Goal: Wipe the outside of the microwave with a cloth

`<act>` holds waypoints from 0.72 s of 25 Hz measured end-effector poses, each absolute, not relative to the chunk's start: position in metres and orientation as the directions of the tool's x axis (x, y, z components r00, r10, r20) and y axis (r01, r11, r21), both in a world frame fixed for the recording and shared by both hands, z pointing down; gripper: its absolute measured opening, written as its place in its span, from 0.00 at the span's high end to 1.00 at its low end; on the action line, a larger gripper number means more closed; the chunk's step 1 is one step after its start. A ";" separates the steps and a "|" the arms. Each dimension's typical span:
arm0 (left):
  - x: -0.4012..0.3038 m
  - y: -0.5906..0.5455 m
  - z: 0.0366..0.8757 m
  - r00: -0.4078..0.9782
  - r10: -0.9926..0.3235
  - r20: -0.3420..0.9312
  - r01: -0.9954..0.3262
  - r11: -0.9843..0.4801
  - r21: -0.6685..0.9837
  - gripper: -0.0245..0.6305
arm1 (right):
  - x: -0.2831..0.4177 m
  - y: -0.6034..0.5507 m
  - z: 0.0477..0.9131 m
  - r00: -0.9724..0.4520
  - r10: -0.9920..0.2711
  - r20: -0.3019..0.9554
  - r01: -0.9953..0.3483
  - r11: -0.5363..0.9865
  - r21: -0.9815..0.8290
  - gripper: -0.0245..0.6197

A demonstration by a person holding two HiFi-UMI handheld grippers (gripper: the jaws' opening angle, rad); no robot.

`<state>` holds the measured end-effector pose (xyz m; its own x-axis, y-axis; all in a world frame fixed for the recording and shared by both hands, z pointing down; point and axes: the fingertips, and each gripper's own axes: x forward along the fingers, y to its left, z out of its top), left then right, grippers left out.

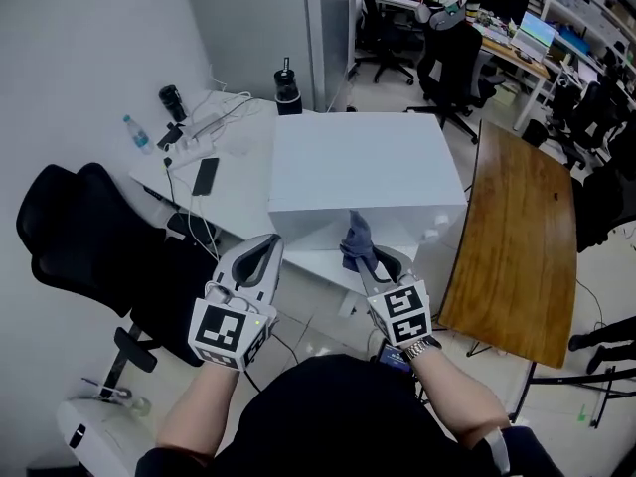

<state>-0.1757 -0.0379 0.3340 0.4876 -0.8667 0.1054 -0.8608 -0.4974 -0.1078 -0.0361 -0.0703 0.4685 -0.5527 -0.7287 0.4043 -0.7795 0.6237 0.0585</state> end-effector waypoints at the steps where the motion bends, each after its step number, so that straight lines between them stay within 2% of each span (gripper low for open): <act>1: -0.183 -0.034 0.334 0.478 -0.872 0.103 -0.866 -0.487 -0.111 0.96 | -0.051 -0.069 0.471 -0.572 -0.717 0.399 -0.763 0.643 0.062 0.81; 10: -0.237 -0.009 0.333 0.400 -0.912 0.095 -0.894 -0.411 -0.179 0.96 | -0.154 -0.075 0.488 -0.668 -0.646 0.368 -0.659 0.744 0.110 0.81; 18: -0.275 0.006 0.339 0.313 -0.938 0.152 -0.931 -0.334 -0.148 0.96 | -0.202 -0.086 0.516 -0.683 -0.616 0.393 -0.627 0.770 0.118 0.81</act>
<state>-0.2750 0.0059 0.3393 0.3126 -0.9376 0.1521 -0.9308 -0.3343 -0.1476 -0.2019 -0.0863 0.5156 -0.6827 -0.6158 0.3934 -0.6267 0.7702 0.1181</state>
